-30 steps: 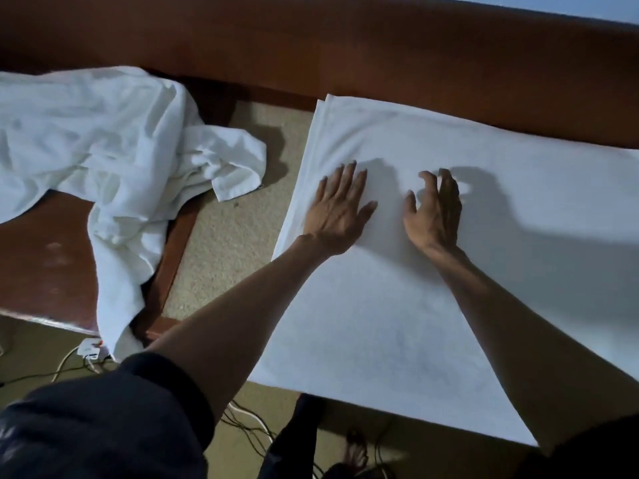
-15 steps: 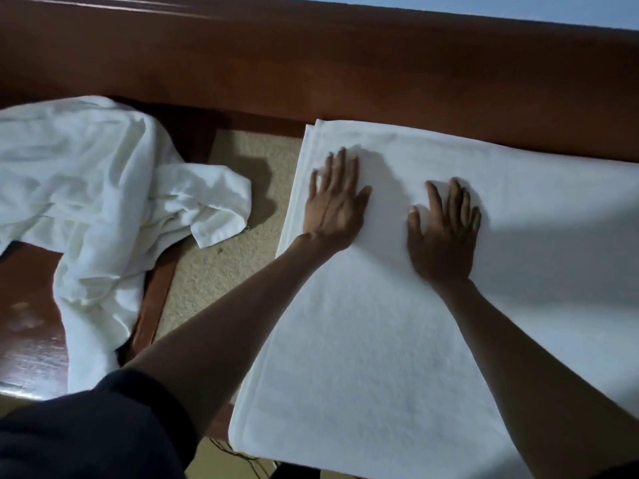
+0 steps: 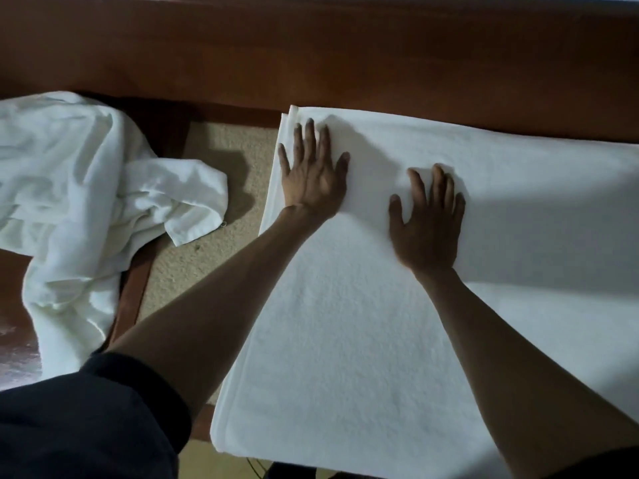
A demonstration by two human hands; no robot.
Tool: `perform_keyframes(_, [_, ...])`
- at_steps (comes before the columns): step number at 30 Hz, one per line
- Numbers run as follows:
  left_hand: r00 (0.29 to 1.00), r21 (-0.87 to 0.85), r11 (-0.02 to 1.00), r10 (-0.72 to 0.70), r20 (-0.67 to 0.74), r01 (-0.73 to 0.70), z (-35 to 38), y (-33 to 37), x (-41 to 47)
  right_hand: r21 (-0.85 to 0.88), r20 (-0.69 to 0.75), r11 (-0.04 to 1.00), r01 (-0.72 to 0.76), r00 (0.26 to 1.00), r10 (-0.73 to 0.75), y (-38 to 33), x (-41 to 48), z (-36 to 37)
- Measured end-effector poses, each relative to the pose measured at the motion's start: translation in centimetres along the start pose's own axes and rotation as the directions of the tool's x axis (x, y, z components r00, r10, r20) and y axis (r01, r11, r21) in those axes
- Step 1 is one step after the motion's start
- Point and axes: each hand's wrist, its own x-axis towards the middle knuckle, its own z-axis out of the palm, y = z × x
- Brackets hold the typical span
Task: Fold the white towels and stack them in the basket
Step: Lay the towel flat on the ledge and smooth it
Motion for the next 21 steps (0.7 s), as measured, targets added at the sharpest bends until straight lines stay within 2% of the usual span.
perform_keyframes(4, [0.978, -0.075, 0.98, 0.192, 0.082, -0.186, 1.0, 0.4, -5.4, 0.041, -0.038, 0.999, -0.015, 0.999, 0.017, 0.0, -0.4, 0.2])
perform_keyframes(6, [0.954, -0.008, 0.959, 0.282, 0.106, -0.283, 1.2, -2.2, -7.0, 0.021, -0.049, 1.0, -0.013, 0.999, 0.014, 0.1, -0.4, 0.4])
perform_keyframes(8, [0.975, 0.097, 0.971, 0.212, 0.065, -0.218, 0.7, -5.5, -6.7, 0.025, -0.03, 1.0, 0.003, 1.0, -0.003, 0.2, -0.4, 0.5])
perform_keyframes(11, [1.0, 0.118, 0.993, -0.015, 0.02, 0.013, -0.8, -8.0, -5.9, 0.034, 0.015, 0.999, 0.013, 1.0, -0.014, 0.4, -0.3, 0.4])
perform_keyframes(14, [0.999, 0.066, 0.998, -0.017, -0.05, 0.02, -1.3, -6.1, -8.2, 0.068, 0.203, 0.998, -0.001, 0.979, -0.013, 0.1, 0.1, -0.7])
perform_keyframes(16, [0.999, -0.053, 0.998, 0.044, -0.02, -0.045, -0.7, -3.8, -11.4, 0.085, 0.263, 0.996, -0.014, 0.965, -0.009, 0.0, -0.9, -1.5])
perform_keyframes(18, [0.979, -0.118, 0.974, 0.199, 0.041, -0.193, 0.7, -2.7, -15.5, 0.085, 0.253, 0.996, 0.018, 0.967, -0.039, 0.5, -3.4, -2.3])
perform_keyframes(20, [0.947, 0.001, 0.948, 0.317, 0.049, -0.317, 2.1, -3.7, -18.3, 0.1, 0.219, 0.993, 0.056, 0.973, -0.077, 1.7, -6.7, -2.8])
perform_keyframes(21, [0.954, 0.061, 0.952, 0.298, 0.034, -0.3, 2.3, -4.4, -18.7, 0.107, 0.204, 0.992, 0.067, 0.975, -0.088, 2.4, -8.3, -3.2])
